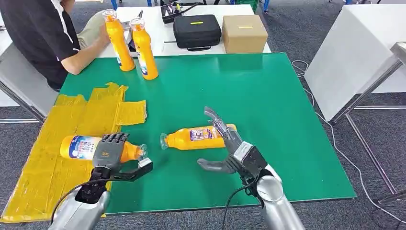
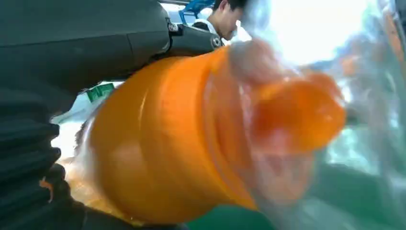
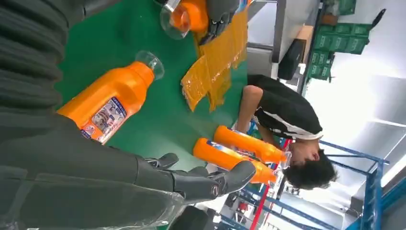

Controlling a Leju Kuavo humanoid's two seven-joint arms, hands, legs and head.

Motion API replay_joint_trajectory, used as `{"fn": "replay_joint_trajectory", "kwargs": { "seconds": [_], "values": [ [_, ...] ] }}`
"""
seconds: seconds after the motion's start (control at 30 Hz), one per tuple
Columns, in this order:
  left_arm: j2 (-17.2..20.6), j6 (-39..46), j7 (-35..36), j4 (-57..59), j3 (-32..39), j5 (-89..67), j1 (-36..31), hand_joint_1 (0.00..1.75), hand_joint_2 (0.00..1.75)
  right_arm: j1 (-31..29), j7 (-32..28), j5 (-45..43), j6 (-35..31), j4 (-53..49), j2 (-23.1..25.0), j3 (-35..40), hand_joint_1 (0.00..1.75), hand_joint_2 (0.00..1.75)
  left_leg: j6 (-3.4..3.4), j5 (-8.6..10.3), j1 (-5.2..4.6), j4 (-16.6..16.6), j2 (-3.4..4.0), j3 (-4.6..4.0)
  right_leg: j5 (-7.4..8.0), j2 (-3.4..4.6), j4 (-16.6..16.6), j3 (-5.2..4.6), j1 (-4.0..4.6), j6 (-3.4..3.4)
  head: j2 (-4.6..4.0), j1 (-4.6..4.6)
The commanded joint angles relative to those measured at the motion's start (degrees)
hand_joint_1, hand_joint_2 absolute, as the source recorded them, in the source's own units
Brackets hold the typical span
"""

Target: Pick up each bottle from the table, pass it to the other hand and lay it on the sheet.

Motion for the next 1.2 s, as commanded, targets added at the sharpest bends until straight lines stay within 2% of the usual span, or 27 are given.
{"fn": "replay_joint_trajectory", "kwargs": {
  "seconds": [0.03, 0.7, 0.83, 1.1, 1.13, 1.17, 1.2],
  "values": [
    [-1.5, -1.5, -0.5, 6.9, 3.5, -0.3, -2.4, 0.0, 1.75, -0.8, 0.2, 0.7, -1.2, 3.4, 0.4, 0.7, 0.0, 1.75, -0.16, -0.01, 0.04, -0.1, 0.05, 0.15, 0.01, 0.03, -0.1, 0.16, 0.03, -0.04, 0.0, 0.0],
    [-1.5, -1.5, -0.5, 6.9, 3.5, -0.3, -2.4, 0.0, 1.75, -0.8, 0.2, 0.7, -1.2, 3.4, 0.4, 0.7, 0.0, 1.75, -0.18, -0.01, 0.04, -0.1, 0.09, 0.21, 0.02, 0.07, -0.1, 0.22, 0.04, -0.04, 0.0, 0.0],
    [-2.4, -0.8, -3.4, 7.2, 6.3, -0.3, -2.8, 0.0, 1.75, -0.9, 0.3, 0.9, -1.1, 3.5, 0.5, 0.2, 0.0, 1.75, -0.15, 0.0, 0.03, 0.0, 0.05, 0.16, 0.02, 0.04, -0.1, 0.17, 0.03, -0.03, 0.0, 0.0],
    [-4.9, -4.4, -10.1, 5.3, 11.2, 3.6, -3.1, 0.0, 1.75, -1.2, 0.5, 0.7, -1.3, 4.2, 0.4, -1.6, 0.0, 1.75, -0.16, 0.0, 0.04, 0.0, -0.01, 0.16, 0.0, -0.03, -0.1, 0.2, 0.04, -0.03, 0.02, 0.0],
    [-5.1, -5.0, -11.3, 4.2, 11.6, 5.1, -2.8, 0.0, 1.75, -1.3, 0.5, 0.7, -1.3, 4.4, 0.4, -1.7, 0.0, 1.75, -0.19, -0.01, 0.06, 0.0, -0.02, 0.16, 0.0, -0.05, -0.1, 0.22, 0.05, -0.04, 0.0, 0.0],
    [-5.6, -0.4, -15.4, -10.7, 10.3, 8.2, 1.6, 0.0, 1.75, -0.7, 0.8, 0.4, -2.7, 5.5, 0.4, -2.5, 0.0, 1.75, -0.15, 0.0, 0.04, 0.0, 0.0, 0.15, 0.01, -0.02, -0.1, 0.19, 0.04, -0.03, 0.0, 0.0],
    [-5.3, -5.8, -13.8, -20.6, 8.8, 7.4, 4.4, 0.0, 1.75, -0.4, 0.1, 0.5, -3.0, 6.3, 0.4, -2.8, 0.0, 1.75, -0.09, 0.0, 0.02, 0.0, -0.02, 0.08, 0.01, -0.02, 0.0, 0.11, 0.02, -0.01, 0.0, -0.02]
  ]
}}
